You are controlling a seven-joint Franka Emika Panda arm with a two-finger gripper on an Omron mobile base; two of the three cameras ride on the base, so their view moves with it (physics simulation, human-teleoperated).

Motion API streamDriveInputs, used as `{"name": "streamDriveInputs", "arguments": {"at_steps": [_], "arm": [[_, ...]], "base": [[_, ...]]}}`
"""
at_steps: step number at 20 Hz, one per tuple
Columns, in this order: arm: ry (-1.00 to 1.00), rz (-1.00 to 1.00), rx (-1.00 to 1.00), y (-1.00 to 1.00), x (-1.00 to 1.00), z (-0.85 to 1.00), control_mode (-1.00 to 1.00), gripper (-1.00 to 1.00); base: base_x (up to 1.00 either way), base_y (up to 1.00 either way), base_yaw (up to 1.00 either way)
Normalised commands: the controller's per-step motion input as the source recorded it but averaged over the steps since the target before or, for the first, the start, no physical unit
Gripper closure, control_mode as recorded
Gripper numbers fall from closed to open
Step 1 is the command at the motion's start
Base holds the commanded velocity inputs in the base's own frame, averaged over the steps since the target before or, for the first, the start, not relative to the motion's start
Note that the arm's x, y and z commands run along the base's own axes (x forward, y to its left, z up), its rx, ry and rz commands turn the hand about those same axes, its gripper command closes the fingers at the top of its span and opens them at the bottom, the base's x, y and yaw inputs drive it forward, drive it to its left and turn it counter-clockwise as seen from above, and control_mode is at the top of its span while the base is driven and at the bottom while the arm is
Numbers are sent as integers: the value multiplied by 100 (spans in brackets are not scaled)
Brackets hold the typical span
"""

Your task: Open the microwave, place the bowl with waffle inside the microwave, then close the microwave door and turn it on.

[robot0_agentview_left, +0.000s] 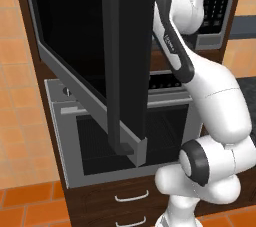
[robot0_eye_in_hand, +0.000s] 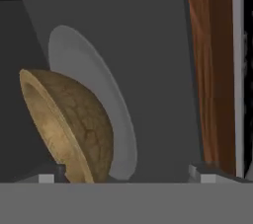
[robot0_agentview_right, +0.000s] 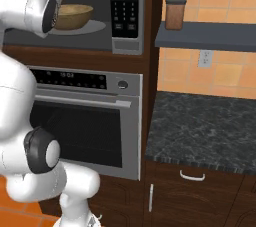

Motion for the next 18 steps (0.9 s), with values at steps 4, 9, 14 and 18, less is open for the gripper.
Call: {"name": "streamDriveInputs", "arguments": {"at_steps": [4,9,14,18], "arm": [[-9,16,-5,-37,-100,0,-100,-100],[-2,23,-19,4,-100,-15,-100,100],[0,11,-14,11,-38,-16,-100,100],[0,0,0,0,-18,-1,-100,100]], "base": [[0,0,0],[0,0,0],[0,0,0],[0,0,0]]}}
